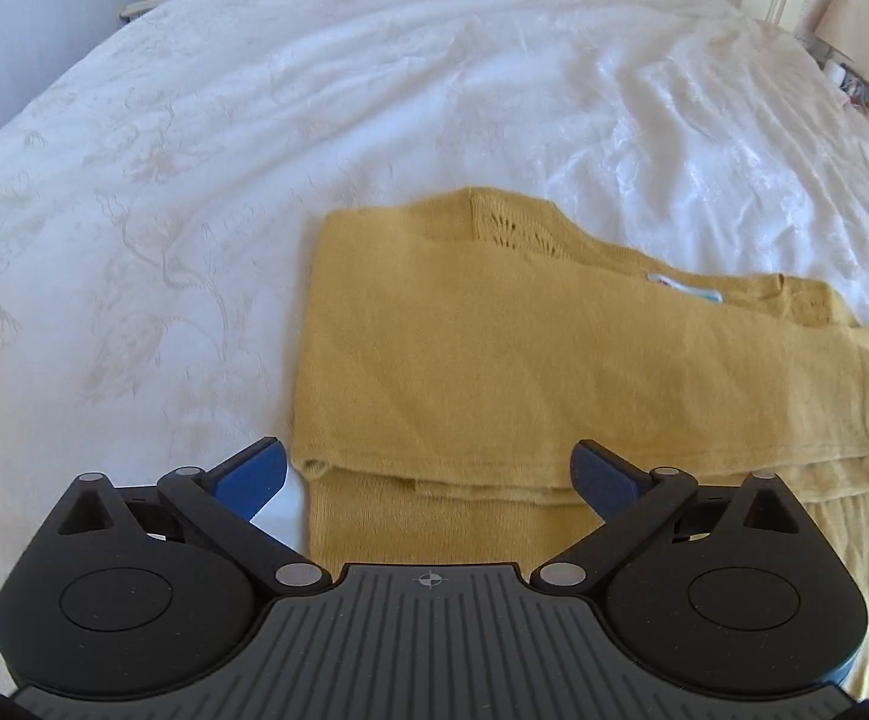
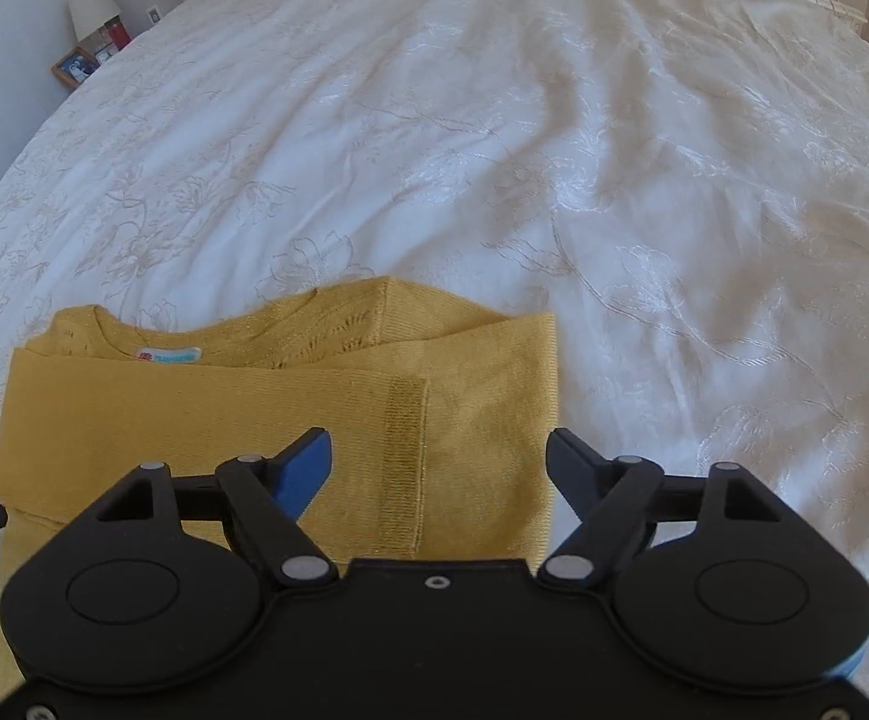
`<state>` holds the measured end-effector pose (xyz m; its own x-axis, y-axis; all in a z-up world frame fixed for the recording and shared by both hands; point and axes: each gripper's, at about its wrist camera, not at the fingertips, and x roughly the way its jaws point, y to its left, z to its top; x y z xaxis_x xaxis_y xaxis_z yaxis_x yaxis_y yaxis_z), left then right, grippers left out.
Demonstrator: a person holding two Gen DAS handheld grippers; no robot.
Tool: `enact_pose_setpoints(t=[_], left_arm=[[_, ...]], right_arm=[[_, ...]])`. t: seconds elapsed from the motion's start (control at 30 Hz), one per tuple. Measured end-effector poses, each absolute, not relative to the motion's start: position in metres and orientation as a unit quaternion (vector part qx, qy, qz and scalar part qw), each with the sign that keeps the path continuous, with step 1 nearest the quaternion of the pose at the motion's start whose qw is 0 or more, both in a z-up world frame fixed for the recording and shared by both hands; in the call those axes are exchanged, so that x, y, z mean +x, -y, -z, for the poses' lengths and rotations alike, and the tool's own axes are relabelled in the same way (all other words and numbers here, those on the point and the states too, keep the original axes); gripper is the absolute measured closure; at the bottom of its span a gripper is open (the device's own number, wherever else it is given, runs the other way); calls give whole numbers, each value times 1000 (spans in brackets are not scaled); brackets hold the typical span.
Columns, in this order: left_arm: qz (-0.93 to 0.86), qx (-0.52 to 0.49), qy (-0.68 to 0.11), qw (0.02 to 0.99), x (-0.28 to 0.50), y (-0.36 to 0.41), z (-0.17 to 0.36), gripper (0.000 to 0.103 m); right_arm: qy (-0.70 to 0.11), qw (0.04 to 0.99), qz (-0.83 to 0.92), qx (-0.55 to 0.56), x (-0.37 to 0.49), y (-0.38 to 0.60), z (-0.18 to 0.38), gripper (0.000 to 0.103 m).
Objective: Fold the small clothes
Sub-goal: 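Press and smooth the folded sleeves flat with both open grippers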
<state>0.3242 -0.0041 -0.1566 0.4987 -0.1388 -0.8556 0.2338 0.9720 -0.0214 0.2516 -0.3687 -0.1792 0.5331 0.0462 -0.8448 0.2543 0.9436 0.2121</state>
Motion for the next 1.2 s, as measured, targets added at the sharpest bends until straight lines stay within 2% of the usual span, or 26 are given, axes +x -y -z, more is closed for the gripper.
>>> enact_pose_setpoints(t=[0.03, 0.1, 0.33, 0.53, 1.2], left_arm=[[108, 50, -490, 863, 330, 7, 156, 0], [112, 48, -493, 861, 345, 14, 159, 0], [118, 80, -505, 851, 377, 38, 183, 0], [108, 96, -544, 826, 391, 35, 213, 0], [68, 77, -548, 830, 393, 46, 215, 0]], right_arm=[[-475, 865, 49, 154, 254, 363, 179, 5], [-469, 869, 17, 159, 261, 350, 180, 1], [-477, 865, -65, 145, 288, 305, 197, 1], [-524, 840, -19, 141, 299, 318, 231, 1], [-516, 852, 12, 91, 303, 301, 241, 0]])
